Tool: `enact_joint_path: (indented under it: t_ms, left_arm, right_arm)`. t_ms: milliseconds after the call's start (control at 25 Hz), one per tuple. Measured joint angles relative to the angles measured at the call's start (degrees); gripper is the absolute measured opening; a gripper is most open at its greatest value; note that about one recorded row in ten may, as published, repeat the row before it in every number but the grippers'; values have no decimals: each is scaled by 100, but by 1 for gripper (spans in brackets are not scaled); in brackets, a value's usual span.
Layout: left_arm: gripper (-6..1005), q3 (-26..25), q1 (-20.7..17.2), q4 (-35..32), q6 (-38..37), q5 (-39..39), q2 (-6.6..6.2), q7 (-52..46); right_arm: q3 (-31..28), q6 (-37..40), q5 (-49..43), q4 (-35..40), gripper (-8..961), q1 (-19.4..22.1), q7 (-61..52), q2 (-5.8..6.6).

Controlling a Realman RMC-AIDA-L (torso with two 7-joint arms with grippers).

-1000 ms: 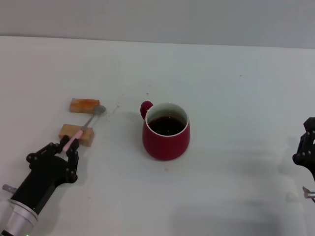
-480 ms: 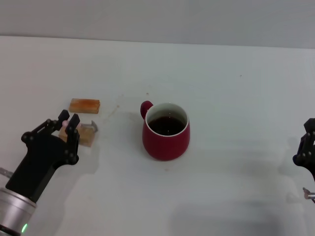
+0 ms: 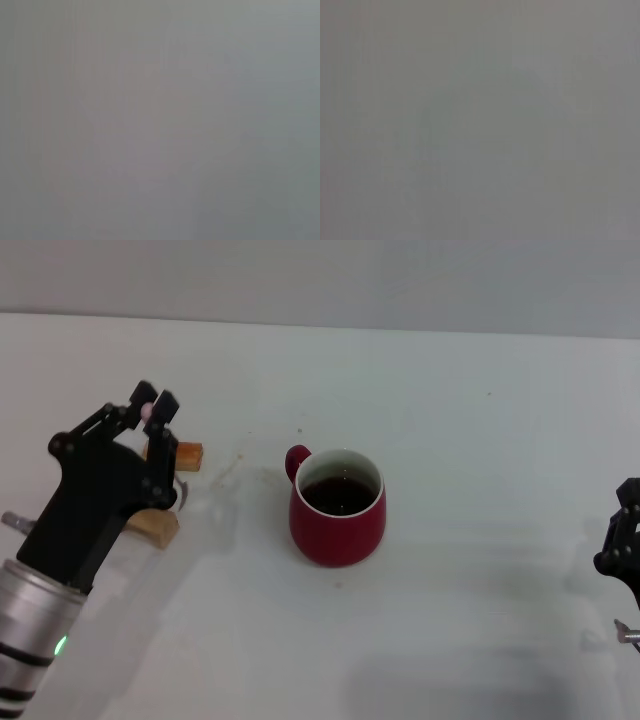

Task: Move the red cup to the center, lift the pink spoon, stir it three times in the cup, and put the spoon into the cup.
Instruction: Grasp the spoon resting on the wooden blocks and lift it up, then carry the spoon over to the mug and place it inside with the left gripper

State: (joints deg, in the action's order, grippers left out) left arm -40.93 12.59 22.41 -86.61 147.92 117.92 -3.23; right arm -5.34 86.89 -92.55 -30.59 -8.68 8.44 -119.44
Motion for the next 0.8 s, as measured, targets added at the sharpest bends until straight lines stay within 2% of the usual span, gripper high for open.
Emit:
enact_joint_path:
  t_ms: [800]
  left_arm:
    - [145, 32, 492, 50, -356, 500, -13, -497]
  right_arm:
    - [-239, 381, 58, 124, -1, 272, 0, 18]
